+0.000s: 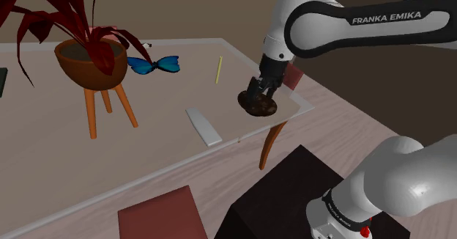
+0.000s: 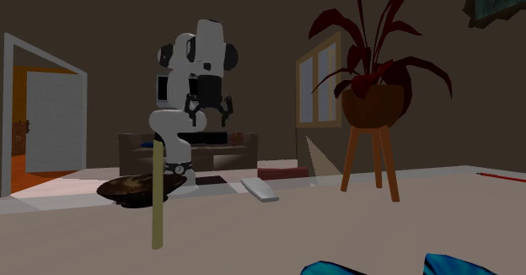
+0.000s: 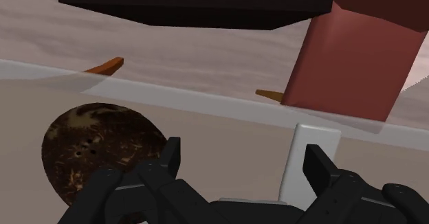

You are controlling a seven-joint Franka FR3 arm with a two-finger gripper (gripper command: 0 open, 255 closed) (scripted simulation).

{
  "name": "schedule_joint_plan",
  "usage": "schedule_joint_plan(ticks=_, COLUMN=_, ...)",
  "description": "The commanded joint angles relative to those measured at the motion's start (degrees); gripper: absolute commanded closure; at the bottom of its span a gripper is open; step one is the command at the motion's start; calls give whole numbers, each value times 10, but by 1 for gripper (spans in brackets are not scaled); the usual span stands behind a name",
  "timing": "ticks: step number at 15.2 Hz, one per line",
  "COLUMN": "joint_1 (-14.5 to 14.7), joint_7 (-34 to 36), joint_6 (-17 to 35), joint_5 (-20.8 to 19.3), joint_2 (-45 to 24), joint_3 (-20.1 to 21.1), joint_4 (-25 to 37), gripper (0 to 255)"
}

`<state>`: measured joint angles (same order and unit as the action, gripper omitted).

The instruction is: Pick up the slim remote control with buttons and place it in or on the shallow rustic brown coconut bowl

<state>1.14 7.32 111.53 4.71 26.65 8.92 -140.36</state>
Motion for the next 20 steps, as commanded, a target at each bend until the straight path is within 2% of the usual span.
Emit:
schedule_joint_plan(ticks=1, joint_1=2, joint_7=25, joint_6=34, joint_5=2, joint_2=-41, joint_3=16, joint_4=10, gripper=0)
schedule_joint_plan(ticks=8, joint_1=5, joint_7=112, joint_6=130, joint_5=-20, joint_2=-190, joint_3=61, joint_4=70, gripper=0)
schedule_joint_plan(ticks=16, joint_1=25, joint_7=223, joint_6=196, joint_5=-90, joint_2=-373, joint_3=78, joint_4=187, gripper=0)
schedule_joint_plan(ticks=20, joint_1=29, joint_7=234, joint_6=219, joint_5=-101, joint_2=-398, joint_3=75, joint_4=189, gripper=0)
